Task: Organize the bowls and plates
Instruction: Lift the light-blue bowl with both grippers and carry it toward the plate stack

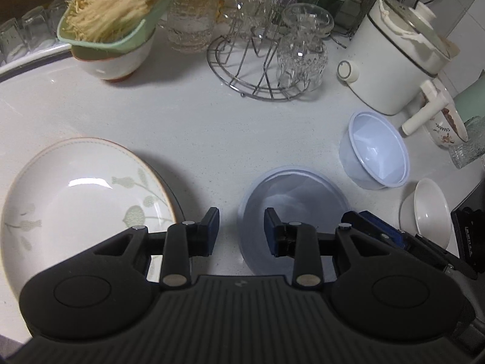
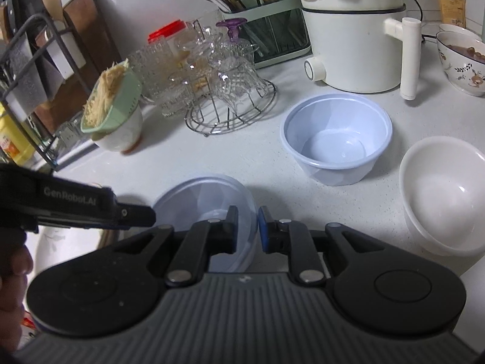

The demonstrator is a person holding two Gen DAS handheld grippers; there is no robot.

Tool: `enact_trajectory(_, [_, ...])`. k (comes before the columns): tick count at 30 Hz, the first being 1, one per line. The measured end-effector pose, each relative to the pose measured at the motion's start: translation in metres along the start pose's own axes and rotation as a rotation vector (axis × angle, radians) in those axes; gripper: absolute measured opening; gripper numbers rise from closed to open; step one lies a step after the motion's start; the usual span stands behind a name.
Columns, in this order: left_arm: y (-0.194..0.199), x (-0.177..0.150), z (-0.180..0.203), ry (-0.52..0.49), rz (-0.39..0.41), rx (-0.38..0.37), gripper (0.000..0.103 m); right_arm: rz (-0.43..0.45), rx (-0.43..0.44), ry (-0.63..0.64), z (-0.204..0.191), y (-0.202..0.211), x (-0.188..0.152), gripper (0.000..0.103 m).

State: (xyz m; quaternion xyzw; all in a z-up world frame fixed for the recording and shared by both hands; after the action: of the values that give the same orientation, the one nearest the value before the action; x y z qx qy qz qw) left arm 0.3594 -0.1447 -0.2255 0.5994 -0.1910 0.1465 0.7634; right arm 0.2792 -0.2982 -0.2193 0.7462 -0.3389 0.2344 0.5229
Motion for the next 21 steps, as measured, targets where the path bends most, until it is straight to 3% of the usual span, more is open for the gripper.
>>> enact_trajectory(2, [0.011, 0.004, 0.002, 0.007, 0.027, -0.016, 0.037, 0.01, 0.009, -0.009, 0.0, 0.006, 0.005, 0.033])
enact_trajectory(6, [0.038, 0.009, 0.009, 0.014, 0.073, -0.036, 0.037, 0.054, 0.015, 0.008, -0.003, 0.026, 0.018, 0.038])
enact_trajectory(12, [0.084, 0.009, 0.017, 0.002, 0.153, -0.013, 0.037, 0.101, 0.038, 0.051, -0.008, 0.063, 0.036, 0.039])
enact_trajectory(21, [0.134, -0.026, 0.015, 0.05, 0.216, 0.007, 0.037, 0.146, 0.072, 0.109, -0.014, 0.114, 0.046, 0.039])
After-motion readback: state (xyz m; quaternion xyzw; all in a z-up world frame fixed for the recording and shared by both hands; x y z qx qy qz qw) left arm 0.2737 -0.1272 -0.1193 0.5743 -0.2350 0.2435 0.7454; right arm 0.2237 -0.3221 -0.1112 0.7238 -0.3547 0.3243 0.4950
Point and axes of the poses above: each gripper's, at about its wrist camera, not at the fingertips, and y roughly against the way its jaws point, z to its right, x to its top, the point moved 9 cm from there along -y, roughly the way its jaws point, and after that the axes turned 1 degree about z, right-handed, at the moved point
